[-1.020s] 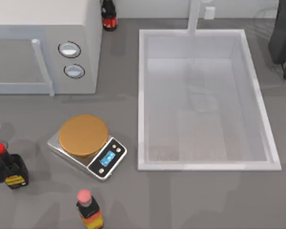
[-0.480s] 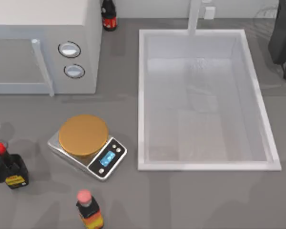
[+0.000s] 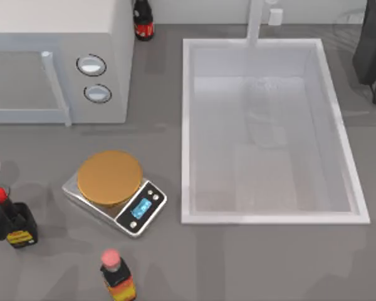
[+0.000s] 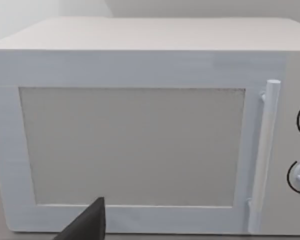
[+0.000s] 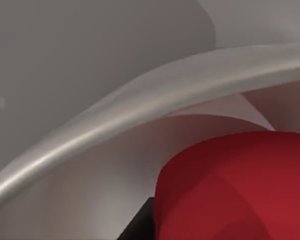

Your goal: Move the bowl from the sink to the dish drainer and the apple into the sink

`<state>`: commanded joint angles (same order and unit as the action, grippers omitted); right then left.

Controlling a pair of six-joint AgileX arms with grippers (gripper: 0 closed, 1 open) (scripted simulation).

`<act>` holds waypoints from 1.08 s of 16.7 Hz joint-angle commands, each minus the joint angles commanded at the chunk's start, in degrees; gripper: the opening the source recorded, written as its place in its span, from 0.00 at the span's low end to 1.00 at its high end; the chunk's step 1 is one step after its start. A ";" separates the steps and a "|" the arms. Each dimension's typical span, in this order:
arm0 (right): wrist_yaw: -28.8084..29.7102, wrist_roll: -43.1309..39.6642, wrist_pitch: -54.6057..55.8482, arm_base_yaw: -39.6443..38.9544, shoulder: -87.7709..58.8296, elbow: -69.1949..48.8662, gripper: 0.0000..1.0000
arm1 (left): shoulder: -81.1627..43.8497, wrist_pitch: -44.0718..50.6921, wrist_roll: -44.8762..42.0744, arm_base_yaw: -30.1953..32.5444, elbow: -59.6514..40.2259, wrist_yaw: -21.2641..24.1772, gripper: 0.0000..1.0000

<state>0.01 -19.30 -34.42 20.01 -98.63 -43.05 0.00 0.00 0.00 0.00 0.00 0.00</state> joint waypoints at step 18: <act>0.00 0.00 0.00 0.00 0.00 0.00 0.00 | 0.00 0.00 0.00 0.00 0.00 0.00 1.00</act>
<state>0.01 -19.30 -34.42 20.01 -98.63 -43.05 0.00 0.00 0.00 0.00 0.00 0.00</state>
